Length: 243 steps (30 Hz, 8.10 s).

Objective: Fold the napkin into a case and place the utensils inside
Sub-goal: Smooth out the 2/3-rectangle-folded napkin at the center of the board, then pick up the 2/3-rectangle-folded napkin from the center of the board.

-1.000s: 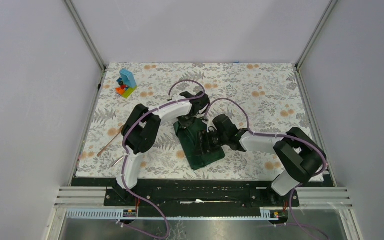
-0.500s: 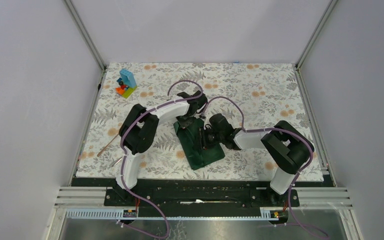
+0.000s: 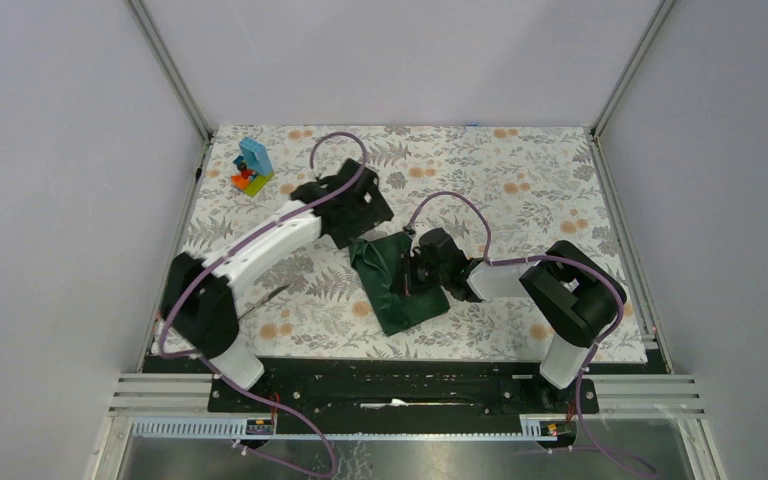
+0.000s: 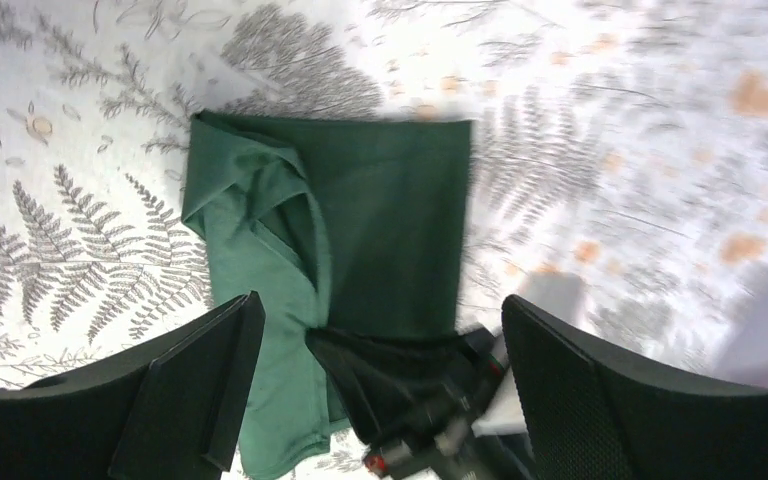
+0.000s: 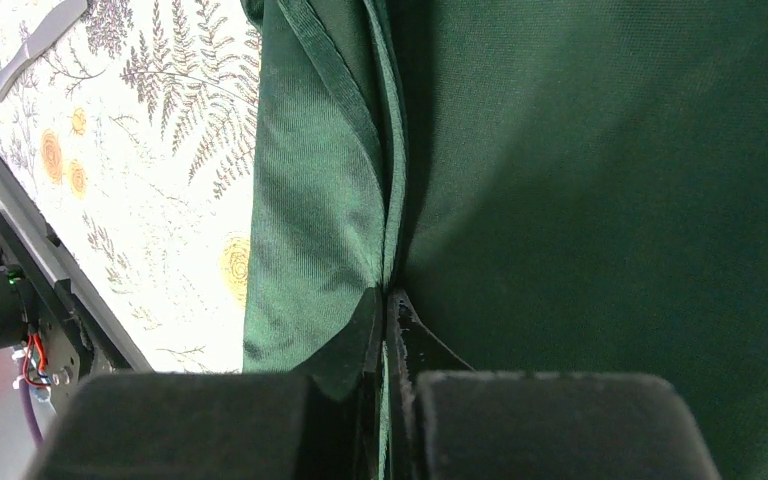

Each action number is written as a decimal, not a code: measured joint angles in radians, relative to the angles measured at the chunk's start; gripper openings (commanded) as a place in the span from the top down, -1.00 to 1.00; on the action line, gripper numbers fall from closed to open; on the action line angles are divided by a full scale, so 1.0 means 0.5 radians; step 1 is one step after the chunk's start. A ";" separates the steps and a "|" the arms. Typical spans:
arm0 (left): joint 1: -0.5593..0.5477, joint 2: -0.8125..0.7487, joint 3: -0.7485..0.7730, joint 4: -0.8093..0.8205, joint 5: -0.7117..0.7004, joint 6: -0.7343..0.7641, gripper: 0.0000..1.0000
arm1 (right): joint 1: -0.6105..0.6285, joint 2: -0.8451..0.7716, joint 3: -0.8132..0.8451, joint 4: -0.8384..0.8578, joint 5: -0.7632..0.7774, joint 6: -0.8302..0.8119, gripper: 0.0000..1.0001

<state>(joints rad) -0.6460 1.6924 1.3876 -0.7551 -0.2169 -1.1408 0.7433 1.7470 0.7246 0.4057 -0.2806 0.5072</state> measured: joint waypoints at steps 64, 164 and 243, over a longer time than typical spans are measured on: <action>0.490 0.192 -0.719 1.166 0.954 0.746 0.59 | -0.214 0.645 1.130 -0.526 0.182 -0.301 0.09; 0.480 0.420 -0.472 1.458 1.289 0.739 -0.31 | -0.255 -0.617 -0.060 -0.537 -0.744 0.178 -0.81; -0.945 0.745 0.227 0.228 -0.058 0.706 1.00 | -1.221 -0.833 -0.253 -1.204 -0.172 0.002 -0.99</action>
<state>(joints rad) -1.1183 2.0651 1.5009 -0.6411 -0.2459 -0.7879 0.1326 1.3304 0.5980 -0.1963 -0.3664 0.5083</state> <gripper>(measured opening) 0.039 0.994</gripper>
